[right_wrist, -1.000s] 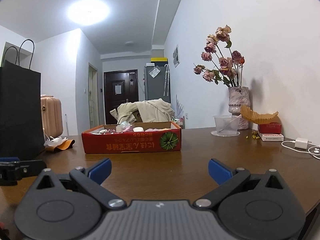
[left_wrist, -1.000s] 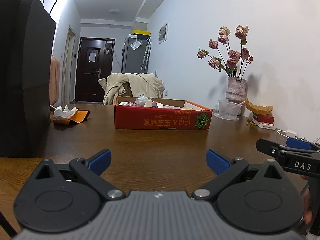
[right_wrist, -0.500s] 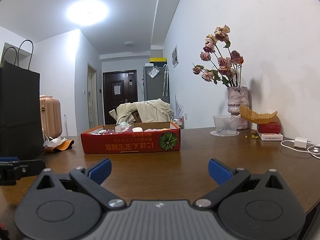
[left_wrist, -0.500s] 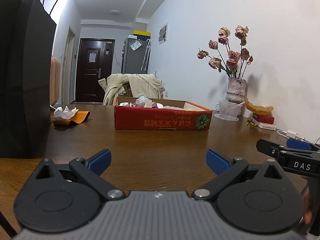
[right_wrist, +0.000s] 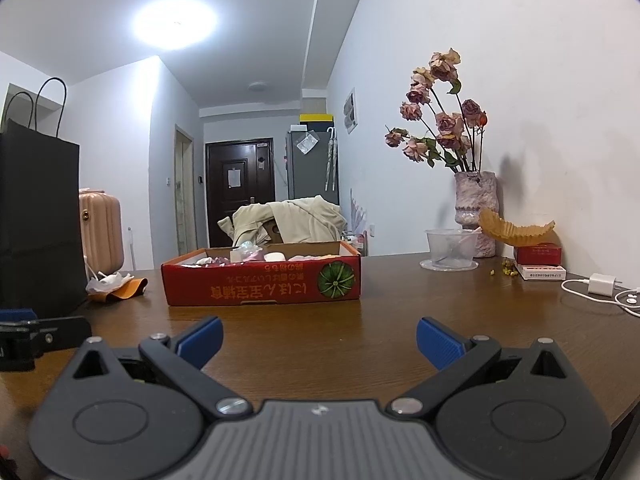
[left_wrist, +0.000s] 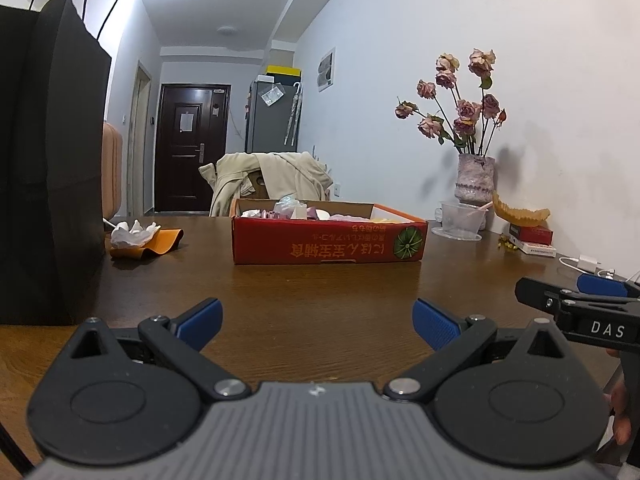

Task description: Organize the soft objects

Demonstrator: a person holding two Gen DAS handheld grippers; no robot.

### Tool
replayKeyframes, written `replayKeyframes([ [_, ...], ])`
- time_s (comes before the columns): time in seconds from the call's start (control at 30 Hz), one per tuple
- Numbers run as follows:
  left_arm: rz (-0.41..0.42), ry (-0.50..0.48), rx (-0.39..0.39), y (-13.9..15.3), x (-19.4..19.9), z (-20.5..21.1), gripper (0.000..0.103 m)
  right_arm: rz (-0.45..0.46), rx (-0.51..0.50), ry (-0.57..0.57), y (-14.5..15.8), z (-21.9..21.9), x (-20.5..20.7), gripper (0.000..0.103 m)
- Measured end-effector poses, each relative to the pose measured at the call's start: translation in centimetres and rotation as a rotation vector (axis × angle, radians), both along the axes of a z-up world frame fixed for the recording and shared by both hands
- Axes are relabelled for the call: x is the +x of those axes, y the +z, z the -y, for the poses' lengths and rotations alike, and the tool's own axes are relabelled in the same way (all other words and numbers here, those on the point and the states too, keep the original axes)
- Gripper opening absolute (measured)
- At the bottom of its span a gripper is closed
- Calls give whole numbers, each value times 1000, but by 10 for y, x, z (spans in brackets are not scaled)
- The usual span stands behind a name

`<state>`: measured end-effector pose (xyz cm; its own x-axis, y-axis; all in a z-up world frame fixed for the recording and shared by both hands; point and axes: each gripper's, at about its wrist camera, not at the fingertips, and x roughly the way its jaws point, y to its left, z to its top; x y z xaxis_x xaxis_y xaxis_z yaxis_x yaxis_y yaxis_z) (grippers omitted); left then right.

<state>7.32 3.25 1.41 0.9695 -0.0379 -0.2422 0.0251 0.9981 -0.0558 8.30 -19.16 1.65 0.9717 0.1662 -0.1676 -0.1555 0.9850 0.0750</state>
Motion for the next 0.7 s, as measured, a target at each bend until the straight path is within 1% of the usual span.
replayKeyframes([
  [0.17, 11, -2, 16, 2, -2, 0, 103, 9, -3, -1, 1, 0, -1, 103],
  [0.23, 15, 3, 17, 2, -2, 0, 103, 11, -21, -18, 0, -2, -1, 103],
  [0.43, 22, -1, 24, 1, -3, 2, 103, 25, -8, -16, 2, 0, -2, 103],
  [0.57, 45, -12, 24, 4, -4, 3, 103, 64, 8, 17, 4, 0, -8, 103],
  [0.7, 96, -4, 21, 11, -2, 2, 103, 122, 34, 25, 4, 0, -15, 103],
])
